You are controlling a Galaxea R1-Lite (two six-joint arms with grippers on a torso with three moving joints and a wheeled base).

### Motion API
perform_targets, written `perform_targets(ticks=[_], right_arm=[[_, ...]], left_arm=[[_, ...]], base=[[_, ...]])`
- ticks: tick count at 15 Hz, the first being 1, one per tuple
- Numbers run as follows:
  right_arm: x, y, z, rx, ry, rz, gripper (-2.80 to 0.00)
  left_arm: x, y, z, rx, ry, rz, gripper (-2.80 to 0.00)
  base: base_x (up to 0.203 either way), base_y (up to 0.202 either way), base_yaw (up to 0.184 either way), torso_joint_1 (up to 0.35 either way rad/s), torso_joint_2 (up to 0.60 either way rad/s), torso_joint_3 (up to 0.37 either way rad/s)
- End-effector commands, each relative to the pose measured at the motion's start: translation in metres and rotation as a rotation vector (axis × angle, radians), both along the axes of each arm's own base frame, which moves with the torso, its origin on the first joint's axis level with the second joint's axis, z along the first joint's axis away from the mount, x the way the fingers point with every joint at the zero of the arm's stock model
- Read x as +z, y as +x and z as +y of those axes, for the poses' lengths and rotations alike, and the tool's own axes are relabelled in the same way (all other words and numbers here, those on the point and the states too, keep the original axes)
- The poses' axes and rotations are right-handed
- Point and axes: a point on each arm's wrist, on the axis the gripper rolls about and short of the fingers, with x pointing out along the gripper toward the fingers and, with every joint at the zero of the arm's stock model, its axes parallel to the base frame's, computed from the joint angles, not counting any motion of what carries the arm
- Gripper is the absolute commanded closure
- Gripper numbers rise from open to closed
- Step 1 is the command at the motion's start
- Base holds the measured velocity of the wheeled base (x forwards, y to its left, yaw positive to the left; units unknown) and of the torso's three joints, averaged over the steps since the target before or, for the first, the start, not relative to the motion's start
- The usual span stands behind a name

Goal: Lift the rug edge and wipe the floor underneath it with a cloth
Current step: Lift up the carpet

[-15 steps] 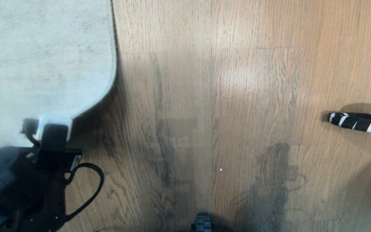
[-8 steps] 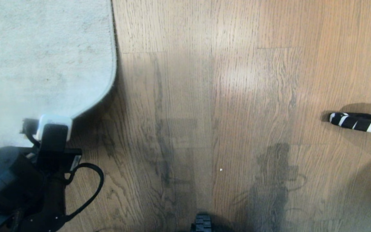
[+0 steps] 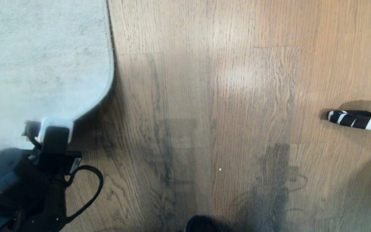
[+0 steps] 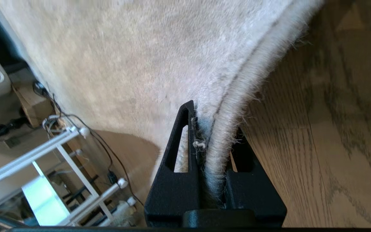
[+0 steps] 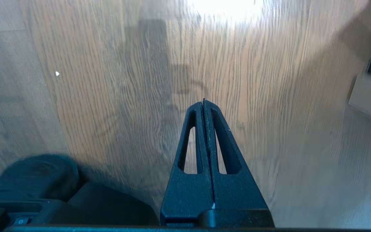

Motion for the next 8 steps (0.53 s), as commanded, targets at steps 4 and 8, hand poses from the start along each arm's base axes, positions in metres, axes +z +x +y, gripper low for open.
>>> perform_targets(ticks=[4, 8], right_arm=[[0.0002, 0.0, 0.0, -0.002, 0.0, -0.002, 0.0], [0.0002, 0.0, 0.0, -0.001, 0.0, -0.002, 0.0]], left_arm=[[-0.0002, -0.0003, 0.0001, 0.004, 0.0, -0.002, 0.0], [-0.0008, -0.0007, 0.0003, 0.004, 0.002, 0.001, 0.0]], base=[[0.0, 0.132, -0.014, 0.005, 0.0, 0.003], [0.0, 0.198, -0.002, 0.002, 0.01, 0.003]])
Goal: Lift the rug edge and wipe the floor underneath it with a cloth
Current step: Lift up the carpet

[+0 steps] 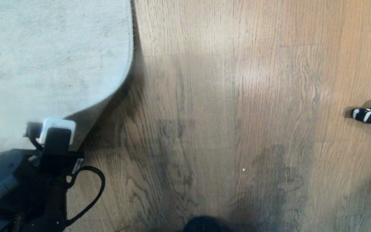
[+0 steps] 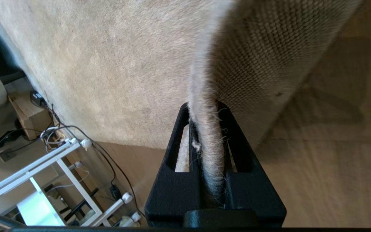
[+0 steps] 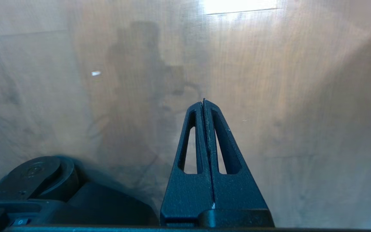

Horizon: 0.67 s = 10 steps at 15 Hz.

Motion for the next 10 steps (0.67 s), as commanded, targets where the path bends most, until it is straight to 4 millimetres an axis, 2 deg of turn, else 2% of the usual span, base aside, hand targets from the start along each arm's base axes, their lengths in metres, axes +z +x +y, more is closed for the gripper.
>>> perform_targets(ticks=[1, 10], right_arm=[[0.0, 0.0, 0.0, 0.001, 0.0, 0.0, 0.0], [0.0, 0.0, 0.0, 0.001, 0.0, 0.0, 0.0]], left_arm=[[-0.0004, -0.0004, 0.0004, 0.009, 0.002, 0.001, 0.0], [-0.0026, -0.0017, 0.0012, 0.009, 0.008, 0.012, 0.0]], base=[[0.0, 0.192, 0.0, 0.006, 0.0, -0.004], [0.0, 0.192, -0.004, 0.003, 0.0, 0.004]])
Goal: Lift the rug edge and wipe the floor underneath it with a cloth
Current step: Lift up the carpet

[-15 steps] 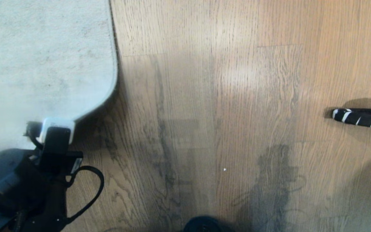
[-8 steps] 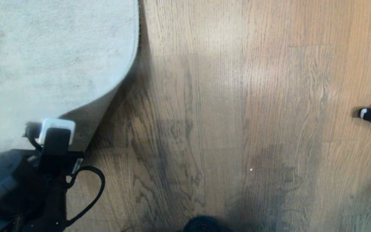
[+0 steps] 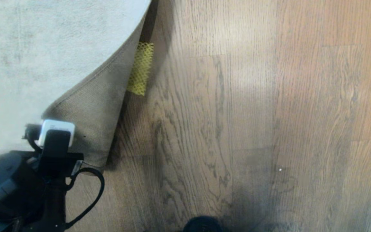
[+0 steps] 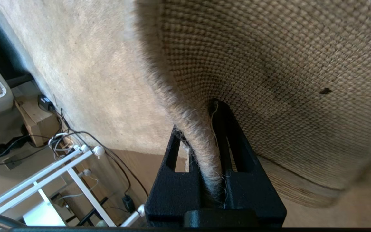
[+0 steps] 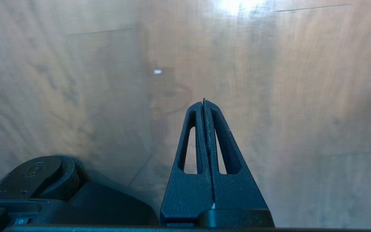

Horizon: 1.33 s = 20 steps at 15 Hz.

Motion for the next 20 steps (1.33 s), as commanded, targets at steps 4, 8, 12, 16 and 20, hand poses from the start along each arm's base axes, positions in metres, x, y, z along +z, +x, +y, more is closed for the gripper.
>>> perform_targets(ticks=[4, 8, 12, 16, 20], right_arm=[[0.0, 0.0, 0.0, -0.001, 0.0, -0.001, 0.0], [0.0, 0.0, 0.0, 0.0, 0.0, -0.001, 0.0], [0.0, 0.0, 0.0, 0.0, 0.0, -0.001, 0.0], [0.0, 0.0, 0.0, 0.0, 0.0, 0.0, 0.0], [0.0, 0.0, 0.0, 0.0, 0.0, 0.0, 0.0]], left_arm=[[0.001, 0.0, 0.0, 0.006, -0.001, -0.005, 0.0], [0.002, -0.001, -0.001, 0.0, -0.005, -0.012, 0.0], [0.016, -0.006, 0.002, 0.002, -0.022, -0.061, 0.0], [0.045, -0.018, 0.014, 0.044, -0.001, -0.131, 0.0], [0.074, -0.041, 0.035, 0.138, 0.032, -0.194, 0.0]], base=[[0.0, 0.068, -0.002, 0.0, 0.0, 0.001], [0.0, 0.0, 0.0, 0.0, 0.0, 0.0], [0.0, 0.0, 0.0, 0.0, 0.0, 0.0], [0.0, 0.0, 0.0, 0.0, 0.0, 0.0], [0.0, 0.0, 0.0, 0.0, 0.0, 0.0]])
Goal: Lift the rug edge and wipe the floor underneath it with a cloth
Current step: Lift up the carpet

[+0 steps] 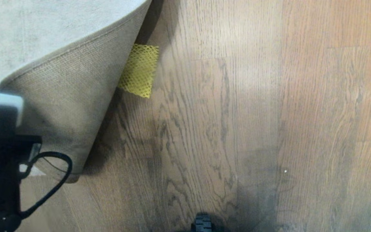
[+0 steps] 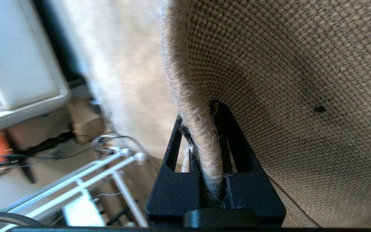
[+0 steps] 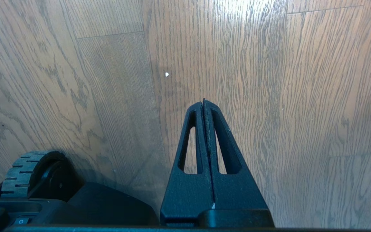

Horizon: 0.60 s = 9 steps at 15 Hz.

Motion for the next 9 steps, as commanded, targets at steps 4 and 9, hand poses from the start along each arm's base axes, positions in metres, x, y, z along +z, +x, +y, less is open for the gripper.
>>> perform_targets(ticks=[4, 9], right_arm=[[0.0, 0.0, 0.0, 0.0, 0.0, -0.001, 0.0], [0.0, 0.0, 0.0, 0.0, 0.0, -0.001, 0.0]], left_arm=[[0.031, -0.032, 0.026, 0.102, -0.026, -0.133, 0.0], [0.036, -0.046, 0.04, 0.175, -0.041, -0.19, 0.0]], base=[[0.0, 0.0, 0.0, 0.0, 0.0, 0.0], [0.0, 0.0, 0.0, 0.0, 0.0, 0.0]])
